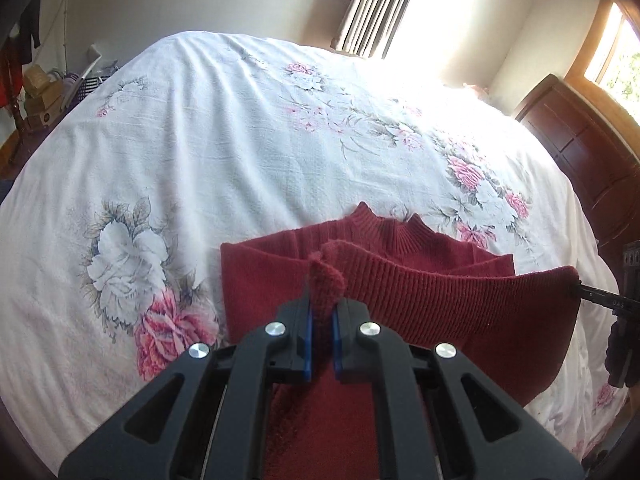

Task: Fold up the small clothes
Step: 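Fold the hem again toward the collar with both grippers, then open both grippers and move to the sweater's side edge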

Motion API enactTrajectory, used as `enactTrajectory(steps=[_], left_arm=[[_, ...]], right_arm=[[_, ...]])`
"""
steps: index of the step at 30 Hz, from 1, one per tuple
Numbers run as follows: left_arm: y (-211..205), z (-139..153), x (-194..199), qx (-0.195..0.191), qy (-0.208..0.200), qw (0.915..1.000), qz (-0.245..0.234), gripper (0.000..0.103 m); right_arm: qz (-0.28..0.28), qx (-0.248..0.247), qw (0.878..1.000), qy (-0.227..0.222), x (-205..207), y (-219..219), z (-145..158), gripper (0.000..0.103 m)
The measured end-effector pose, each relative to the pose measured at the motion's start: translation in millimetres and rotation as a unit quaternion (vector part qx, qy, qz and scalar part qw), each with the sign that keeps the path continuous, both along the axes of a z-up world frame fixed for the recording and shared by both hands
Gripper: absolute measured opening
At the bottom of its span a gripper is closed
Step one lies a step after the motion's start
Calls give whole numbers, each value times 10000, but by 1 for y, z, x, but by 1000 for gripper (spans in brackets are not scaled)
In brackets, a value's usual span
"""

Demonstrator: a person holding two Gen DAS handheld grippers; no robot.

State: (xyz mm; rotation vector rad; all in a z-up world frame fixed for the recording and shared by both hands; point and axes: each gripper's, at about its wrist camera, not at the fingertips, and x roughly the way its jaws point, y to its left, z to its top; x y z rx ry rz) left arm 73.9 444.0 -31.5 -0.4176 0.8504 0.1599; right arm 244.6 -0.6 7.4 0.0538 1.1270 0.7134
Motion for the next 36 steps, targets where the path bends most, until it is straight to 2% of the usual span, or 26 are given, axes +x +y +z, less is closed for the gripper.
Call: enactTrajectory(steps=[3, 6, 9, 12, 15, 16, 19, 20, 21, 23, 24, 28, 30, 31, 32, 36], left_arm=[[10, -3, 25, -4, -59, 9999, 148, 5], [17, -13, 47, 188, 1, 9996, 232, 5], [26, -34, 66, 204, 212, 9992, 288, 5], [26, -64, 82, 282, 583, 9977, 203, 5], [23, -96, 92, 343, 971, 9946, 109, 6], [24, -105, 94, 324, 1072, 9936, 110, 7], [27, -117, 95, 289, 1228, 9919, 167, 12], [28, -117, 94, 287, 1227, 9918, 209, 13], [31, -115, 92, 282, 1214, 9918, 268, 18], [37, -110, 87, 234, 1147, 9922, 426, 25], [41, -106, 85, 216, 1124, 9922, 499, 25], [44, -90, 79, 118, 1021, 9927, 638, 25], [34, -82, 77, 83, 922, 9945, 497, 25], [25, -79, 75, 47, 878, 9954, 371, 25], [17, -78, 74, 5, 871, 9959, 226, 25], [-15, -93, 66, -131, 1101, 9935, -249, 27]], right_arm=[[-78, -113, 9999, -104, 26, 9, 0, 6], [-133, -173, 9996, -184, 51, 17, -5, 6], [-250, -343, 9989, -221, 75, 23, -16, 6], [-402, -417, 9983, -5, 94, 26, -36, 6], [-369, -533, 9977, 213, 96, 32, -58, 6], [-315, -586, 9974, 281, 94, 35, -64, 8], [-167, -816, 9954, 466, 87, 45, -85, 23], [-142, -871, 9948, 504, 85, 47, -91, 27], [-126, -926, 9941, 557, 86, 49, -97, 31], [-191, -1029, 9921, 692, 89, 49, -108, 48], [-220, -1025, 9915, 771, 91, 49, -113, 49], [-271, -1022, 9888, 1052, 100, 53, -131, 49], [-227, -1148, 9873, 1074, 102, 59, -136, 38], [-208, -1220, 9872, 1011, 102, 62, -136, 20], [-210, -1266, 9873, 939, 101, 63, -134, 15], [-516, -1225, 9881, 779, 101, 52, -123, 11]])
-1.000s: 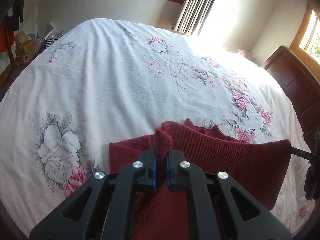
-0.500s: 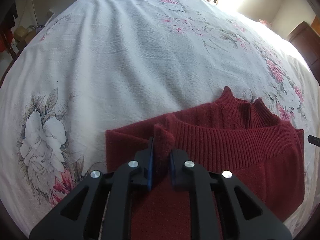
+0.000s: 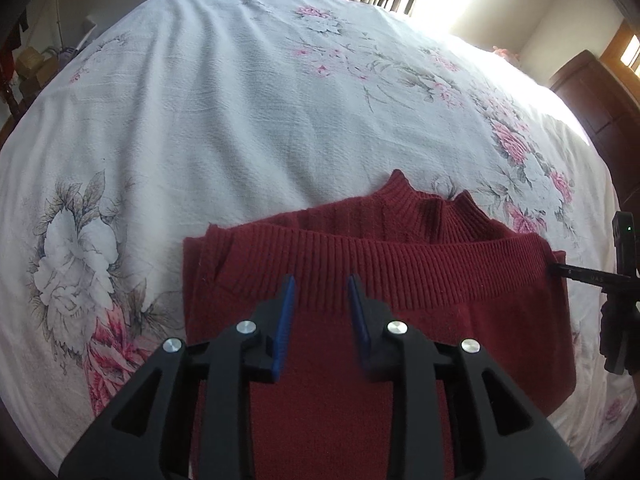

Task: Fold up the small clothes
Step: 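Open both grippers and move to the sweater's side edge, then grasp the sweater side with the right gripper and fold it over the body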

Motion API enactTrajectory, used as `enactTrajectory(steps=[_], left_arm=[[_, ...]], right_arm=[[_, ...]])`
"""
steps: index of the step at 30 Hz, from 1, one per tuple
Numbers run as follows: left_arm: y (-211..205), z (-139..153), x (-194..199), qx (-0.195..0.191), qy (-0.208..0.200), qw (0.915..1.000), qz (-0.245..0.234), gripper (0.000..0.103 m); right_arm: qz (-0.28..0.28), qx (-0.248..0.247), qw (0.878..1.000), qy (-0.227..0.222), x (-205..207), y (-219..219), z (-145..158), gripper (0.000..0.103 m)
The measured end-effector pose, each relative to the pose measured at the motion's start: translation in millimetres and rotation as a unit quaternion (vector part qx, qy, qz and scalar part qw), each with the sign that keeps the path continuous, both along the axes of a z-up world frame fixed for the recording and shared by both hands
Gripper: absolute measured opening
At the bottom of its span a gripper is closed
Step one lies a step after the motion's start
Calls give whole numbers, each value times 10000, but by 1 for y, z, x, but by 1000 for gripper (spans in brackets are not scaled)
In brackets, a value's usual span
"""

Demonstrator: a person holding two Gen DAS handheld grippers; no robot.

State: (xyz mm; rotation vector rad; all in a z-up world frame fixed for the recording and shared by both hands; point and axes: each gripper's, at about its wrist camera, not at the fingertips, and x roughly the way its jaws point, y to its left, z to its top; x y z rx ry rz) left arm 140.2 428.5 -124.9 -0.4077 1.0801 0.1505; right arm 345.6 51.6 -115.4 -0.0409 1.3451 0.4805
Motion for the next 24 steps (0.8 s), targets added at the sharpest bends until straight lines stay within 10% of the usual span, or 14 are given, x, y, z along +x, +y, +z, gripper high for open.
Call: enactTrajectory(steps=[12, 24], left_arm=[[-4, -54, -14, -102, 637, 9978, 150, 27], [-24, -11, -43, -168, 467, 9987, 140, 58]], right_arm=[[-215, -67, 9996, 176, -7, -12, -20, 13], [-128, 392, 9983, 405, -72, -62, 25, 61]])
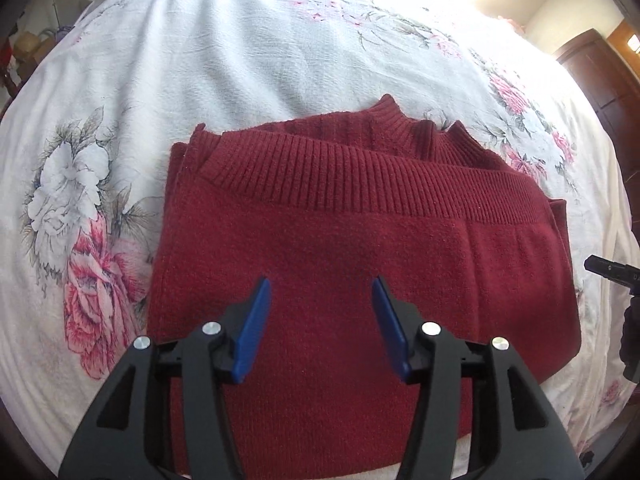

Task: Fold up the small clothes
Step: 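Grasp the sweater side with the right gripper and fold it over the body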

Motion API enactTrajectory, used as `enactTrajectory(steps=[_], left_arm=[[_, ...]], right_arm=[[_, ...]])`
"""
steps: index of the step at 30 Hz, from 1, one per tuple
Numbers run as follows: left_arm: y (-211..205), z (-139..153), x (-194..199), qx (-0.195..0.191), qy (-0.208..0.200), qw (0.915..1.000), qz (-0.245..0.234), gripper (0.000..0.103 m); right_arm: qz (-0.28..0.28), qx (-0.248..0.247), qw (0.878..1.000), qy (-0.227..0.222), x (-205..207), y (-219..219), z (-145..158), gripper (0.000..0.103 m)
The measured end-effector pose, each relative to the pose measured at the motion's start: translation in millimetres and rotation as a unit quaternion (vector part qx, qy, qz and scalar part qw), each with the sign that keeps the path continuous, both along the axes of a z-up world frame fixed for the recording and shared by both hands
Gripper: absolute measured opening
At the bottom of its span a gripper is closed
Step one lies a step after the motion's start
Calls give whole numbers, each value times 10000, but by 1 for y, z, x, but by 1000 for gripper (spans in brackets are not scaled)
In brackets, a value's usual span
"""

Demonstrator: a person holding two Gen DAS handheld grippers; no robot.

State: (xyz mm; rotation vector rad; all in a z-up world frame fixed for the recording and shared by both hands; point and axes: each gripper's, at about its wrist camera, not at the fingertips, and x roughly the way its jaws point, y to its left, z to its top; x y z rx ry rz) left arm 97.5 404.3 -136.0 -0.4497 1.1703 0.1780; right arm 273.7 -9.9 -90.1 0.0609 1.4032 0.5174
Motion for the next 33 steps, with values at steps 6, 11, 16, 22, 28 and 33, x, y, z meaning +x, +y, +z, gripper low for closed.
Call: enactTrajectory(steps=[6, 11, 16, 22, 28, 33], left_arm=[[-13, -5, -8, -150, 65, 9999, 37, 59], [-19, -14, -8, -122, 168, 9998, 14, 59], [-21, -25, -3, -10, 266, 9996, 12, 59], [-17, -35, 3, -1, 331, 9994, 58, 60], [-16, -40, 8, 18, 357, 9994, -3, 62], [-15, -45, 9, 26, 358, 9994, -29, 63]], right_arm=[[-149, 153, 9990, 395, -19, -24, -22, 62], [-325, 349, 9969, 618, -20, -32, -41, 62], [-488, 643, 9940, 743, -14, -34, -56, 62], [-466, 1021, 9896, 901, -5, -26, -68, 55], [-447, 960, 9909, 831, -4, -24, -71, 34], [-441, 842, 9924, 782, -6, -22, -73, 33]])
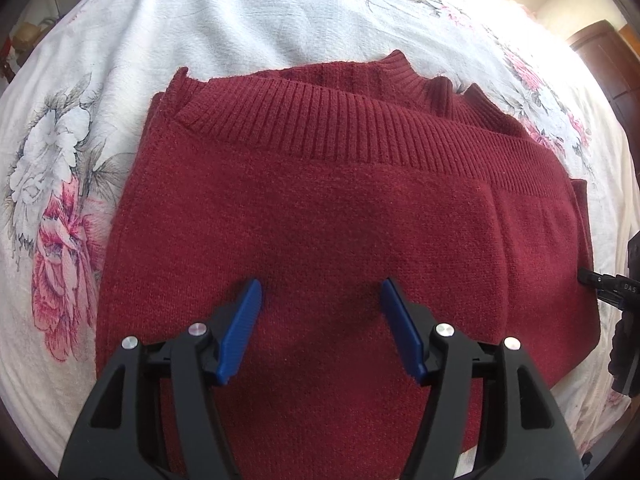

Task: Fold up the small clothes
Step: 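Grasp the sweater side with the right gripper and fold it over the body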

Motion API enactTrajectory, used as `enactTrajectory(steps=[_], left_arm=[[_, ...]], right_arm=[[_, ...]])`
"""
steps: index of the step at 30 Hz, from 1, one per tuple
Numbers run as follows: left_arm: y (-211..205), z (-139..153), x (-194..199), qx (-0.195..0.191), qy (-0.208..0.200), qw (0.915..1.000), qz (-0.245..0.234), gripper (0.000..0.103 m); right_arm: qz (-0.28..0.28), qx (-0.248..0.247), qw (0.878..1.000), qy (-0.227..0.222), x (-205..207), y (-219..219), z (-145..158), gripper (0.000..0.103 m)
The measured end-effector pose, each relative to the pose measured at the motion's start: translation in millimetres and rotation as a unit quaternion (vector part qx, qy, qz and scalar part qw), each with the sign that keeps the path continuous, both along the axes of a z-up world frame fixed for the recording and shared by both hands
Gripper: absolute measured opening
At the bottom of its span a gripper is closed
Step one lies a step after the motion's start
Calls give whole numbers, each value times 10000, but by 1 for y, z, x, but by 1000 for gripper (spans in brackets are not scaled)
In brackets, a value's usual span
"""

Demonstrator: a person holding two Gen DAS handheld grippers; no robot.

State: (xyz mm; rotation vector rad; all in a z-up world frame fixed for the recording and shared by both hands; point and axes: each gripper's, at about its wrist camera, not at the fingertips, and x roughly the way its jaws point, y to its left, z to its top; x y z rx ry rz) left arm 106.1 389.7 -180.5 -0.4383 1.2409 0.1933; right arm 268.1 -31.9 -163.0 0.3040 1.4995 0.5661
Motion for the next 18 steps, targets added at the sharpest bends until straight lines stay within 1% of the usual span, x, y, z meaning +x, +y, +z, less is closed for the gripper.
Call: enactTrajectory(steps=[6, 15, 16, 18], left_arm=[[2, -4, 2, -56, -37, 10000, 44, 65], [3, -7, 2, -73, -108, 9999, 13, 67], [4, -6, 1, -90, -97, 9999, 16, 66], [5, -1, 1, -157, -77, 9998, 14, 66]], right_arm=[[-56, 1, 10000, 30, -1, -2, -5, 32], [-117, -189, 9998, -20, -3, 2, -6, 32], [-130, -237, 9996, -18, -3, 6, -5, 31], [-160, -261, 9995, 6, -4, 10, 4, 27]])
